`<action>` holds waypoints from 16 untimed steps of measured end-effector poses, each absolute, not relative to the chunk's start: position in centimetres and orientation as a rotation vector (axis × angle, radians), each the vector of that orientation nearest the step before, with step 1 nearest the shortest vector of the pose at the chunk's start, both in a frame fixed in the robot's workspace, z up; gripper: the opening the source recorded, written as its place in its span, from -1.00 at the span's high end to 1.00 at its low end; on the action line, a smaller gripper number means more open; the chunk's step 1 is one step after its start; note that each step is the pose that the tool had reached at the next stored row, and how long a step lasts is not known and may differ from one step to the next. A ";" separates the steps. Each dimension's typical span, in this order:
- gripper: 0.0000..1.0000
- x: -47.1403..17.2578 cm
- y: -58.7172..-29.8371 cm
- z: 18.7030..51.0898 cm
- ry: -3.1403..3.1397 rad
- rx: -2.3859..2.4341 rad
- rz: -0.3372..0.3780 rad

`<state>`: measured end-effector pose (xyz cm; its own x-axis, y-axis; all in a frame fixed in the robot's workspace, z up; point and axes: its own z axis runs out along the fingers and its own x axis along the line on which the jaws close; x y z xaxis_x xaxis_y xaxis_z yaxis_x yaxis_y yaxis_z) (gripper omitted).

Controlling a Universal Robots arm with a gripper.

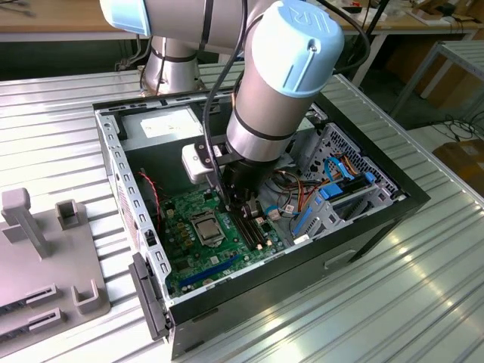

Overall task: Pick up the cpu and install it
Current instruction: 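Close the cpu cover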

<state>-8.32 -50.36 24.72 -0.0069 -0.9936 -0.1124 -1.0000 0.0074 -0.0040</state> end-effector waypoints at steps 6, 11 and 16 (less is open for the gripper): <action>0.79 -8.3 -50.4 24.7 2.156 -2.168 0.118; 0.79 -8.2 -50.4 24.7 2.156 -2.169 0.117; 0.79 -8.2 -50.4 24.5 2.161 -2.175 0.106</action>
<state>-8.22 -50.36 24.51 0.0066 -0.9949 -0.1009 -1.0000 -0.0062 -0.0039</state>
